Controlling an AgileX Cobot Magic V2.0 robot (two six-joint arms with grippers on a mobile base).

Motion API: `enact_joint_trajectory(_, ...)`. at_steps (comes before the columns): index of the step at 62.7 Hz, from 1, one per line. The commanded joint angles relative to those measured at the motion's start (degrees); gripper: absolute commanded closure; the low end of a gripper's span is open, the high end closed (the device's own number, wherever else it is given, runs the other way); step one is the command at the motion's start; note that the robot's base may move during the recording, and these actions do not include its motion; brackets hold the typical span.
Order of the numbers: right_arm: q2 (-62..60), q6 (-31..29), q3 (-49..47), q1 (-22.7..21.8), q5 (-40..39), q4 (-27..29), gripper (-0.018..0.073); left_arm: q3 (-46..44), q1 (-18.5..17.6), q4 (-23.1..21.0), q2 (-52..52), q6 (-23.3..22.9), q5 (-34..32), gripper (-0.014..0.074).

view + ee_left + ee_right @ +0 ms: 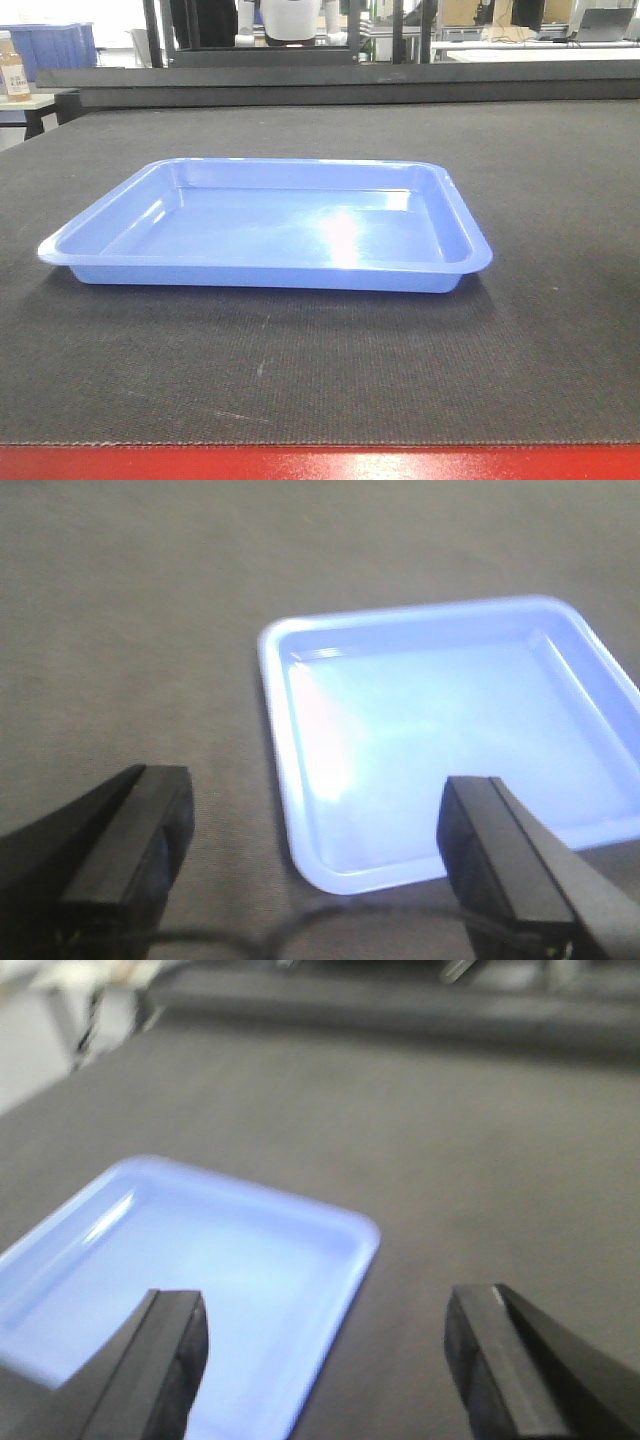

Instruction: Grab blue tray and place on right shelf

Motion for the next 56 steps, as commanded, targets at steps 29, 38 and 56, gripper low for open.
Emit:
enact_joint_trajectory(29,45.9,16.6,-38.7,4.2,27.6,-9.2,-0.0032,-28.6,-0.7,7.1,38.2,-10.4,12.9,0.0175)
enact_joint_trajectory(38,52.7,23.8,-41.7,4.2,28.6,-14.1,-0.0032,-32.2,-0.8,7.0,44.4,-13.3,13.2,0.0175)
enact_joint_trajectory(56,59.4,25.0,-42.0,4.2,25.2,-13.4,-0.0032,-33.3,-0.8,7.0,51.9,-14.7,12.2,0.0175)
